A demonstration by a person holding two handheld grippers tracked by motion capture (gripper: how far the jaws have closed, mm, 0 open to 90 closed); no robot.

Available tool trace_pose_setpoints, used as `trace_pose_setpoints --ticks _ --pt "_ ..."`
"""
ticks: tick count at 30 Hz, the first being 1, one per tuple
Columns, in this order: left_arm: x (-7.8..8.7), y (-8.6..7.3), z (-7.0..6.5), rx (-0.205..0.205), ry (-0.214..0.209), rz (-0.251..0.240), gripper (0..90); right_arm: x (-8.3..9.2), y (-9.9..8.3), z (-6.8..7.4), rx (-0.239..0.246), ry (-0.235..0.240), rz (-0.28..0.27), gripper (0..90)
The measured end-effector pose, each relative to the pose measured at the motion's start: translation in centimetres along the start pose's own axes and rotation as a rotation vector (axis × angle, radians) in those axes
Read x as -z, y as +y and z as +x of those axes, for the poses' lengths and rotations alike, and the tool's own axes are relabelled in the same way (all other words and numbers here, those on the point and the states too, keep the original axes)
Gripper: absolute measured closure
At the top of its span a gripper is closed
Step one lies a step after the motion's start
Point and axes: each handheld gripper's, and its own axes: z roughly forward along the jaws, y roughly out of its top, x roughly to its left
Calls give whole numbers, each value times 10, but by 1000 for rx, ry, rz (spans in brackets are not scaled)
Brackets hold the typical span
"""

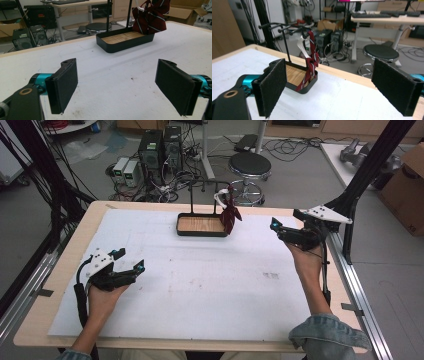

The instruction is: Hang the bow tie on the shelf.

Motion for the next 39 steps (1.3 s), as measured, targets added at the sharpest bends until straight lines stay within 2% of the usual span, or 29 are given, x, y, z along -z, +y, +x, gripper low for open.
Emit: trace_pose_setpoints --ticks 6,11,14,18,19,22,32,39 --pt "1 0 0 2 8 -4 186 28 -13 2 -12 8 -67 119" --pt "4 0 1 6 15 -6 186 48 -28 5 1 10 -122 118" --pt "6 -1 1 5 21 -7 186 55 -37 6 14 9 -154 115" --pt "8 -2 2 7 26 -7 186 64 -51 5 -18 5 -189 113" --pt "8 -2 2 9 29 -8 186 66 -53 5 -30 2 -184 113" --pt "10 -2 3 5 34 -3 186 71 -63 7 -31 -13 -225 112" --pt "14 -4 4 9 47 -4 186 82 -96 12 -44 -48 -246 112" --pt "17 -4 6 10 55 -9 186 80 -121 16 -56 -45 -224 112"
